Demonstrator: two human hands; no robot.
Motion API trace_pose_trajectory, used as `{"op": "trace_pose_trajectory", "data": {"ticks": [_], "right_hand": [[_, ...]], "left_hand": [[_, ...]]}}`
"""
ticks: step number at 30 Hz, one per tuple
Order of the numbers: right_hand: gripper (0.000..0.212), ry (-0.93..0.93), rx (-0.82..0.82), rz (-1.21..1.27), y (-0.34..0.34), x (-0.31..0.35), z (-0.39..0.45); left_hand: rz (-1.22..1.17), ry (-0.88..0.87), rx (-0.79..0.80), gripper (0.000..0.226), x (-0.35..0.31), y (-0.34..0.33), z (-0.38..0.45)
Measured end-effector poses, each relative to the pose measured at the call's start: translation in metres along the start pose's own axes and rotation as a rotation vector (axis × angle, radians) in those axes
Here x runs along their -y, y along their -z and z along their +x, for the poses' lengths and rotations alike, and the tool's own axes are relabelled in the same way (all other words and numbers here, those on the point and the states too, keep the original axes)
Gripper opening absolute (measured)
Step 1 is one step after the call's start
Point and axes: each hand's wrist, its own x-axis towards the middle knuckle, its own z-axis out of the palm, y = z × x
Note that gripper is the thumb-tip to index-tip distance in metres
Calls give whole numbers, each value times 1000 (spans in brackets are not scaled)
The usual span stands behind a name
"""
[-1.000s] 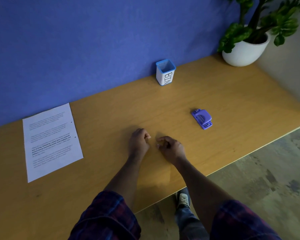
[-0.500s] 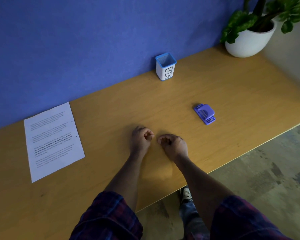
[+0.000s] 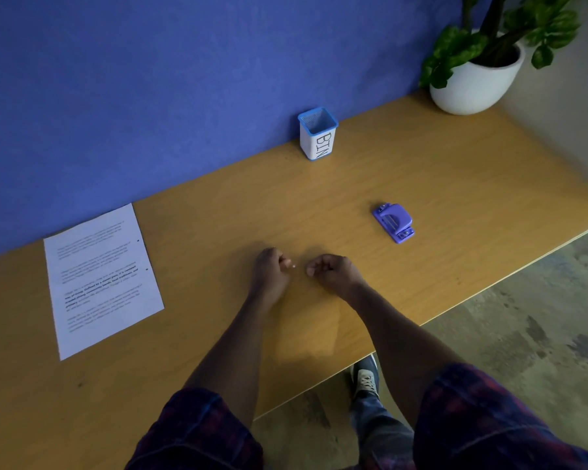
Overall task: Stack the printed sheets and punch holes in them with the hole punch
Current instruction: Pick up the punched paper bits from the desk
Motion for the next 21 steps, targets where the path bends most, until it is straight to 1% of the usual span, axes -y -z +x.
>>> {"op": "trace_pose_trajectory", "data": {"ticks": [2,4,5,7,9,11,13,14,17,21], "right_hand": [[11,-6,5,76,1,2,0],[1,-44,12,170,2,5,0],[8,-66,15,207,2,5,0],[15,-98,3,253,3,4,1],[14,-89,-22,281,1,3,2],[14,-93,-42,298,-1,2,3],[11,-90,-41,280,-1,2,3],[9,-82,-42,254,-1,1,4],[10,-22,-27,126,-1,-2,4],[17,42,-53,-2,-3,-5,3]], "left_hand": [[-131,105,0,2,1,8,-3],[-209,162,-7,2,2,13,-6],[-227,174,-17,3,3,14,-7],[-240,174,-30,4,3,14,-10],[-224,127,-23,6,3,9,-12],[-190,67,-3,15,0,6,-14],[-136,3,-13,24,-2,1,-14],[-103,-20,-26,25,-3,-1,-13],[-14,-43,-45,19,-7,-3,-12],[106,-62,-55,8,-11,-4,-10]]}}
